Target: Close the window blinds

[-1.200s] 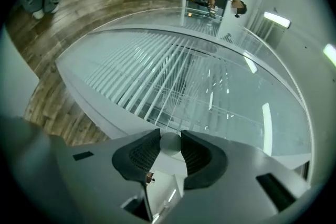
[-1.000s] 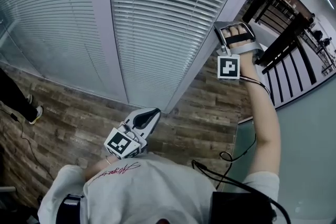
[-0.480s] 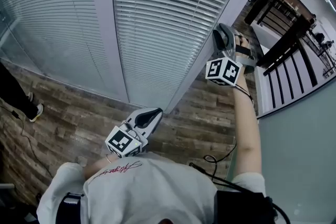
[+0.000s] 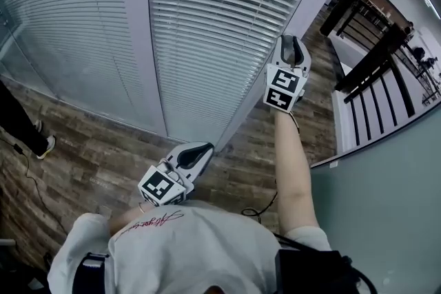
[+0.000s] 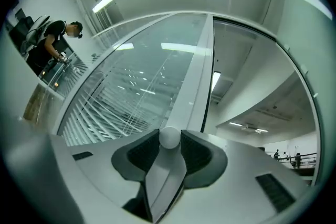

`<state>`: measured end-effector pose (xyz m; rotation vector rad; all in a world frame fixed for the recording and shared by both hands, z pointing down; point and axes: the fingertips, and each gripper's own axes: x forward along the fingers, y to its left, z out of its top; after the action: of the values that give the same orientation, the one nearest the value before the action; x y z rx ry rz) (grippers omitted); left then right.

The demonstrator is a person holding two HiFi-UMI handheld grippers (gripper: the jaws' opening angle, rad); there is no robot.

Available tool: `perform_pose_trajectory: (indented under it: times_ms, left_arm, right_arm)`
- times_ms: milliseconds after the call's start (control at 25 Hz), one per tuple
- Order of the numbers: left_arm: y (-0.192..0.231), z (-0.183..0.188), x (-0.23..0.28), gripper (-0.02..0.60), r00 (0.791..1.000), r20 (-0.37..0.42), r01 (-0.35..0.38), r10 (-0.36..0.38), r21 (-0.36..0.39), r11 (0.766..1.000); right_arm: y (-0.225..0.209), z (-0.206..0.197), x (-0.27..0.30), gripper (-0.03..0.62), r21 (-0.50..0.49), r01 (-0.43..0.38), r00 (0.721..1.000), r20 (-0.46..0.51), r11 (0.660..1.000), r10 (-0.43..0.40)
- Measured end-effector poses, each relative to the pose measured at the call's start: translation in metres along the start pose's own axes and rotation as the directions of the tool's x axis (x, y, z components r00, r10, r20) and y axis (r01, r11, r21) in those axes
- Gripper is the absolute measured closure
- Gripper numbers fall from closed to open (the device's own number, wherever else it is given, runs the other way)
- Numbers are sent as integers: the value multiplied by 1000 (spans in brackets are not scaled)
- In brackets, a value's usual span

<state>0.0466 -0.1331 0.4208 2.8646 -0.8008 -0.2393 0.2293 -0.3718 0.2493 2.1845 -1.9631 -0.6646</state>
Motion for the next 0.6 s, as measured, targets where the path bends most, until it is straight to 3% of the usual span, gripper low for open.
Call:
perform_pose_trajectory:
  times_ms: [160,280,400,600]
  left_arm:
    - [3,0,-2,561,1000,-4,-8,8,-7,1000]
    - [4,-1,-2,561,1000,-12,-6,5,-9,1000]
    - [1,-5,1,561,1000,-24,8,-8,-12,1000]
    - [-6,-8,2,561,999,-27,35,-35,-15,999]
  right_arm:
    - [0,1,0,461,-45,8,999,37,999,-6]
    - [2,3,0,462,-216,-11,998,50,976,22]
    - [6,3,1,462,-433,-44,998,29,900,62]
    - [12,1,0,462,-686,-111,991,-18,719,136]
